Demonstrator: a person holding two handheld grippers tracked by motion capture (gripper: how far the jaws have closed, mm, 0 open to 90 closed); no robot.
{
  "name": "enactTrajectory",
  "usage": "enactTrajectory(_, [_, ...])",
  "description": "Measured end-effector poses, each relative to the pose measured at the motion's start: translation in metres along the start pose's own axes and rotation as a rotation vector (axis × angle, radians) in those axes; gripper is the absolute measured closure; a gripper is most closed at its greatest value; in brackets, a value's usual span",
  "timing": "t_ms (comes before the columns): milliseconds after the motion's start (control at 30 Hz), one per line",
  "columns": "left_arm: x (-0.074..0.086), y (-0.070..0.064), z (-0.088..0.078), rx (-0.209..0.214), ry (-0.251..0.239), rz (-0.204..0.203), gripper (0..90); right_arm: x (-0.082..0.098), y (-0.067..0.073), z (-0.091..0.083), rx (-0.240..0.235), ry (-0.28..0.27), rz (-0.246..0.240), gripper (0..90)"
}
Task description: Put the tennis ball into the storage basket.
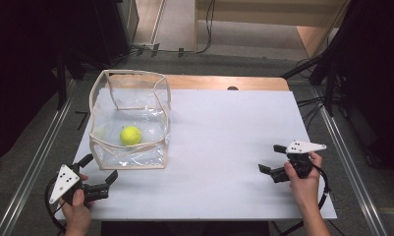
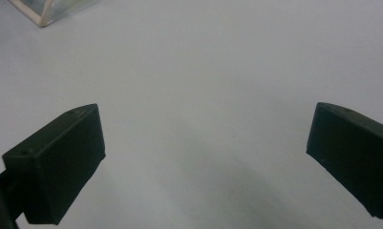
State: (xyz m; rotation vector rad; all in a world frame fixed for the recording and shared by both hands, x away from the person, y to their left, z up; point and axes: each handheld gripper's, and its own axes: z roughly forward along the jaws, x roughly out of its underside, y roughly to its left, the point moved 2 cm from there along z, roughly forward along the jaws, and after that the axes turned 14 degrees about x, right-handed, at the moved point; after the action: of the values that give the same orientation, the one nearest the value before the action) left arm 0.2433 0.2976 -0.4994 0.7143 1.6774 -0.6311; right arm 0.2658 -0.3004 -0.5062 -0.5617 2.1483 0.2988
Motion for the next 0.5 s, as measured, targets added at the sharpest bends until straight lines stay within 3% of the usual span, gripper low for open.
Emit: enactTrajectory(500, [0.000, 0.000, 0.000, -0.003, 0.001, 0.002, 0.0, 0.019, -0.012, -0.014, 0.012, -0.053, 0.057, 0.0])
